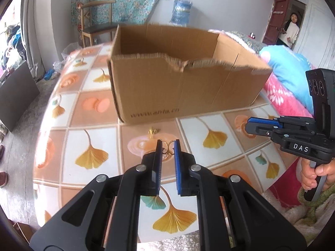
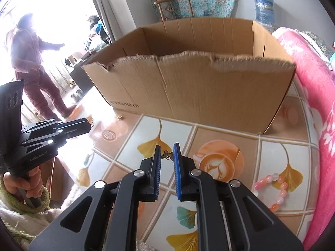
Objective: Organize jewelry
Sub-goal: 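Carry the gold flower charm into the box with the right gripper and release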
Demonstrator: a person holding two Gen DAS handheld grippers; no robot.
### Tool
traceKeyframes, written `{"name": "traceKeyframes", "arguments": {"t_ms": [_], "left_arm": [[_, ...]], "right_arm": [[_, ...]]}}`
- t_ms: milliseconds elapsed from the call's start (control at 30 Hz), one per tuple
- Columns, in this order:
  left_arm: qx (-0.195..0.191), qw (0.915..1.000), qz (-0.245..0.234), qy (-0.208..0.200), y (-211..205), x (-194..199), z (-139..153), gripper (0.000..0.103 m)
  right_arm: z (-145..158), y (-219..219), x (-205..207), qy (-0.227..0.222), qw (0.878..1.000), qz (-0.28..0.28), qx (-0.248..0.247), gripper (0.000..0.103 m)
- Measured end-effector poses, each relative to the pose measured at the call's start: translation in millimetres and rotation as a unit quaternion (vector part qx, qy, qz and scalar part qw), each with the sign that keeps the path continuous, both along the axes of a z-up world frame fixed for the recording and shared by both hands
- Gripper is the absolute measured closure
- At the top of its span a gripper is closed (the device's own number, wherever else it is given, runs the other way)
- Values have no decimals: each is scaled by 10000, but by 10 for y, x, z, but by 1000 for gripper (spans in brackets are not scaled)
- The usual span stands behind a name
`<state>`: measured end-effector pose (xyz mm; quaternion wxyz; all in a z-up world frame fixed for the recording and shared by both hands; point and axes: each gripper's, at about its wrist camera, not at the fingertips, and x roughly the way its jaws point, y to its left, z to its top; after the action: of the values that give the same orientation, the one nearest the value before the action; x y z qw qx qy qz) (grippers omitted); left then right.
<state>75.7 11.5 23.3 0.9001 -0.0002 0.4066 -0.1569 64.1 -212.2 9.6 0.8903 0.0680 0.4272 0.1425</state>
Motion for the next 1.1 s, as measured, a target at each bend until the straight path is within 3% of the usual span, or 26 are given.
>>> {"name": "traceKeyframes", "arguments": {"t_ms": [300,600,733,867,1000,1100], "left_arm": [[-177,9968,-148,-771,74,0,628,93],[-368,9917,-355,-1181,-16,422,990,93],[-561,9942,-522,-757,-102,815,894,93],[-377,9979,-511,-81,-228,1269,610,93],[-380,9965,-534,521,-328,1556,323,93],[-404,9942,-578,806,-363,1636,196,93]], "right_arm": [[633,-94,-99,-682,9969,116,380,91],[1163,-285,348,-1208,9905,254,601,91],[1138,-369,776,-950,9932,262,625,91],[907,-422,1248,-225,9973,281,644,91],[550,-464,1566,594,9931,307,958,91],[381,-461,1643,860,9916,265,931,91]]}}
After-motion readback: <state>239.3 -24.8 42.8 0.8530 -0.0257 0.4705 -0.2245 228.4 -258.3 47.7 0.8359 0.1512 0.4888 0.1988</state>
